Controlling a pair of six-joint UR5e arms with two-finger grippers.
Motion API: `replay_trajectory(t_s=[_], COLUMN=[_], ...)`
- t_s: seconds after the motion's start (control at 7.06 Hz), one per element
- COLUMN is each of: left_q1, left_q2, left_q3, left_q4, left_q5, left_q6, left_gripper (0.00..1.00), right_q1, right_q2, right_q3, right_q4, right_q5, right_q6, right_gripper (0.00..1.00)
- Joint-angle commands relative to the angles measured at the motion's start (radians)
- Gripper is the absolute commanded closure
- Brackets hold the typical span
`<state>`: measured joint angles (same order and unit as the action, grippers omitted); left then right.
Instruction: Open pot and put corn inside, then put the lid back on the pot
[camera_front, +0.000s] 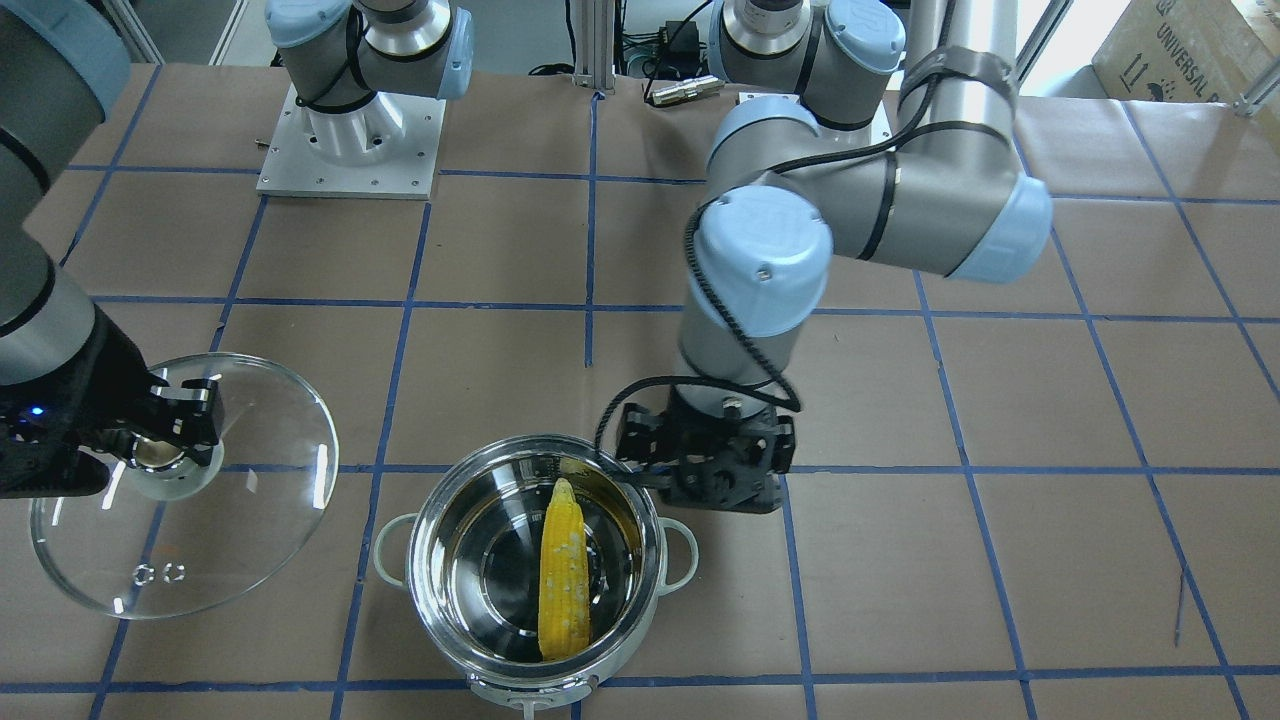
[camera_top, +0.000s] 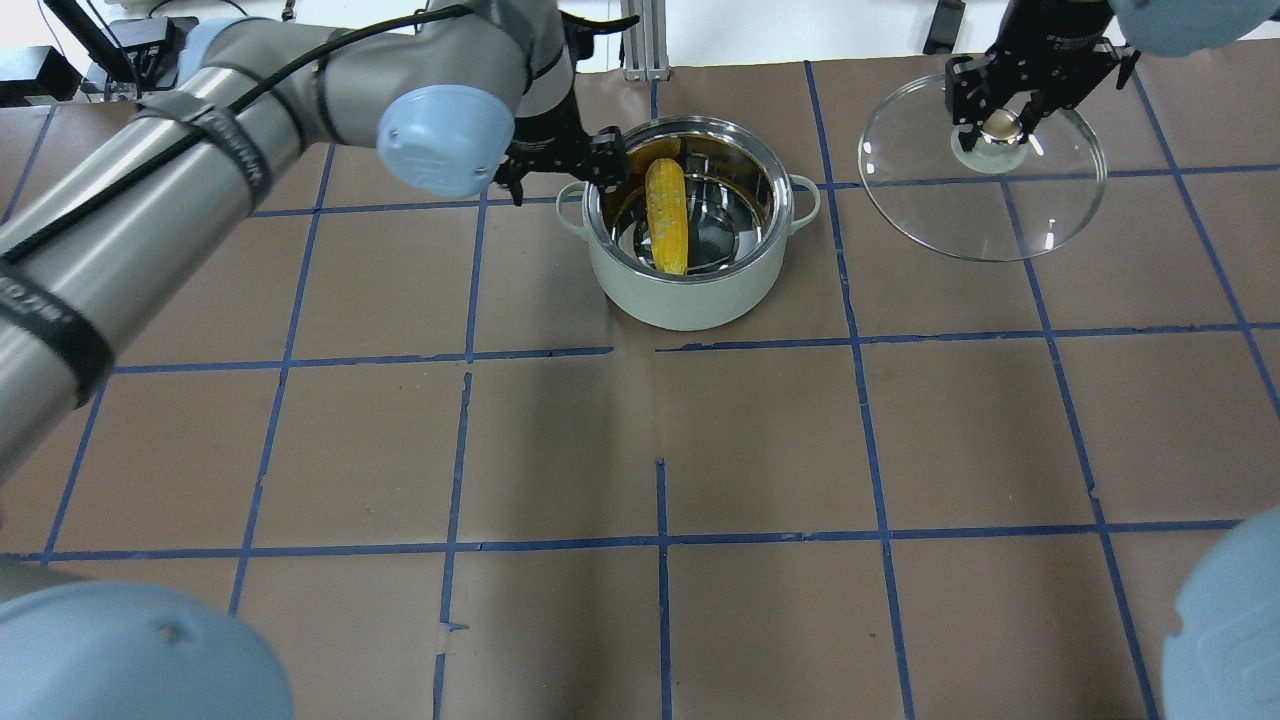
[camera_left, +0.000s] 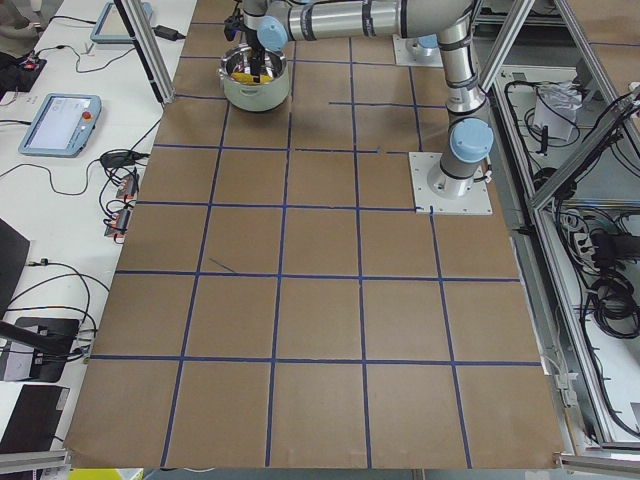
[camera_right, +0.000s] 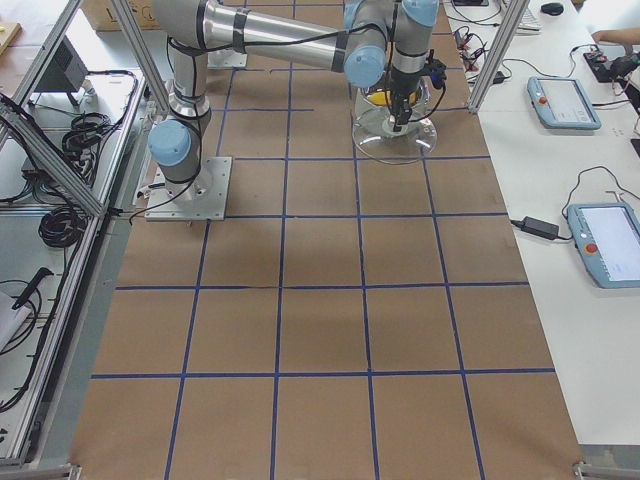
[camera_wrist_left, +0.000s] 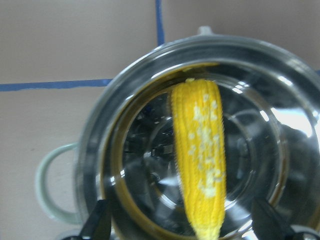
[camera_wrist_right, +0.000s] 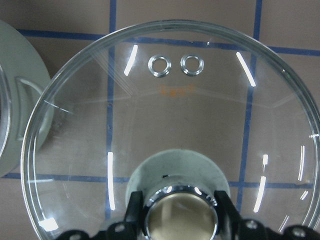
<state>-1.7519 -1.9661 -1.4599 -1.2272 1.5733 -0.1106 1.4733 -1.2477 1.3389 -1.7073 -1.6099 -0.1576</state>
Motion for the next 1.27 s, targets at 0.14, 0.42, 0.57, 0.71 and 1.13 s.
replay_trajectory(t_s=[0.14, 0.42, 0.57, 0.71, 1.13], left_q1=[0.124, 0.134, 0.134, 0.134, 0.132], left_q2=[0.176, 0.177, 0.182, 0.182, 0.171], left_q3=[-0.2, -0.168, -0.124, -0.067, 0.104], left_q4=[-0.005, -0.003, -0.02, -0.146, -0.347], left_q5=[-0.001, -0.01, 0.005, 0.005, 0.007], left_q6=[0.028, 0.022, 0.026, 0.026, 0.026], left_gripper=[0.0, 0.0, 0.0, 0.0, 0.0], right_q1=[0.169, 0.289, 0.306, 0.317, 0.375], right_q2=[0.066, 0.204, 0.279, 0.321, 0.35], right_q3=[-0.078, -0.223, -0.318, -0.38, -0.368], right_q4=[-0.018, -0.026, 0.0, 0.032, 0.037], right_q5=[0.069, 0.05, 0.062, 0.062, 0.051], right_q6=[0.261, 0.39, 0.418, 0.459, 0.501], right_gripper=[0.92, 0.92, 0.92, 0.92, 0.92])
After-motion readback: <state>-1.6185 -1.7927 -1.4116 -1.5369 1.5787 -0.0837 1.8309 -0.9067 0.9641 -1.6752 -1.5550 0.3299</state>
